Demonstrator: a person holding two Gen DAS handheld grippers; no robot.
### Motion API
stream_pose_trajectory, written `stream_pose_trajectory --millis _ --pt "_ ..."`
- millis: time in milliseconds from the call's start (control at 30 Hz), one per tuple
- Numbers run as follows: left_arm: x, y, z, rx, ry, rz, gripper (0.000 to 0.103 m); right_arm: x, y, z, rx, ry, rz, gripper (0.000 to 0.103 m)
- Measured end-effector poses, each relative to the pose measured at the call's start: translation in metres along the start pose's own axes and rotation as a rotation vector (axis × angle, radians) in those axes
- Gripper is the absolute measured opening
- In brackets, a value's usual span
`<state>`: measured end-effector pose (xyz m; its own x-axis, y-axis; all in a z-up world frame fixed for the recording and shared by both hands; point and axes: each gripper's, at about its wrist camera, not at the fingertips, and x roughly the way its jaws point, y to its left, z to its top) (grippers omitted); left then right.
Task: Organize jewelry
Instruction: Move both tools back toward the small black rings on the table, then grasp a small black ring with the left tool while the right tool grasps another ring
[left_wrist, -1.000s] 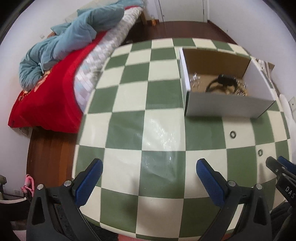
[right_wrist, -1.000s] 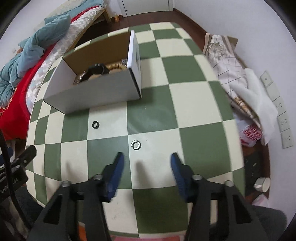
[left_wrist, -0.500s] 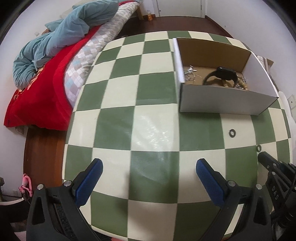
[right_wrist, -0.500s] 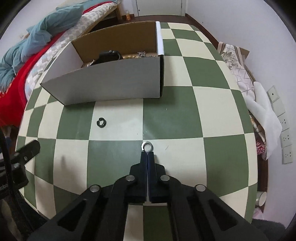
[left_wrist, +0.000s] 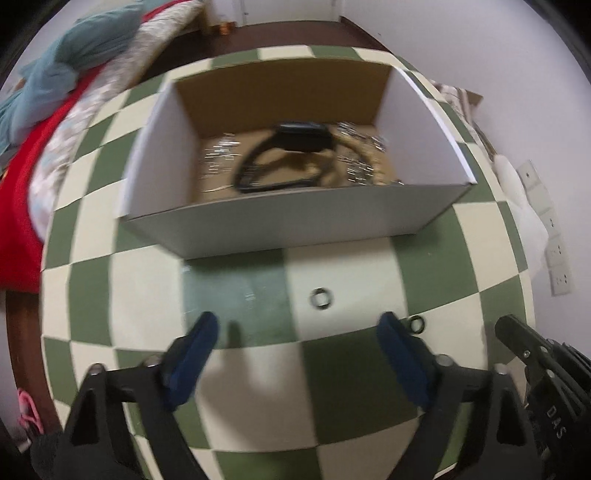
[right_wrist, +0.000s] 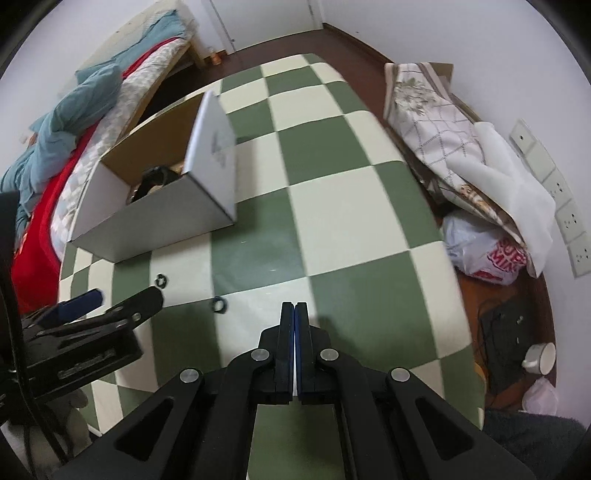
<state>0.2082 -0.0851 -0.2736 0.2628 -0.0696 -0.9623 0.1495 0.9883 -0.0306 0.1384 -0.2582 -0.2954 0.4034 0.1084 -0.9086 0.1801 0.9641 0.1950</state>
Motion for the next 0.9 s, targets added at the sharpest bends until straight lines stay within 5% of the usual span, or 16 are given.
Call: stream_pose_trajectory --millis 67,233,467,633,900 --pt "0.008 -0.007 0.002 0.022 0.02 0.003 0.048 0.0 -0.005 0.0 0.013 -0.003 -0.005 0.0" --pt "0.008 -0.009 0.004 0.03 0.002 -0.006 0.008 0.0 -0.013 0.003 0.037 -0.008 -0.011 0.0" --pt "0.0 0.011 -0.005 -0.023 -0.006 -0.021 0.002 0.0 -0.007 0.005 0.039 -0.004 0.022 0.002" --pt "-0.011 0.042 -0.018 -0.084 -0.018 -0.017 0.002 0.01 0.018 0.005 -0.019 0.035 0.128 0.031" --pt "-0.022 0.079 -0.026 -0.14 -0.005 0.011 0.003 0.037 0.072 -0.004 -0.172 0.048 0.075 0.031"
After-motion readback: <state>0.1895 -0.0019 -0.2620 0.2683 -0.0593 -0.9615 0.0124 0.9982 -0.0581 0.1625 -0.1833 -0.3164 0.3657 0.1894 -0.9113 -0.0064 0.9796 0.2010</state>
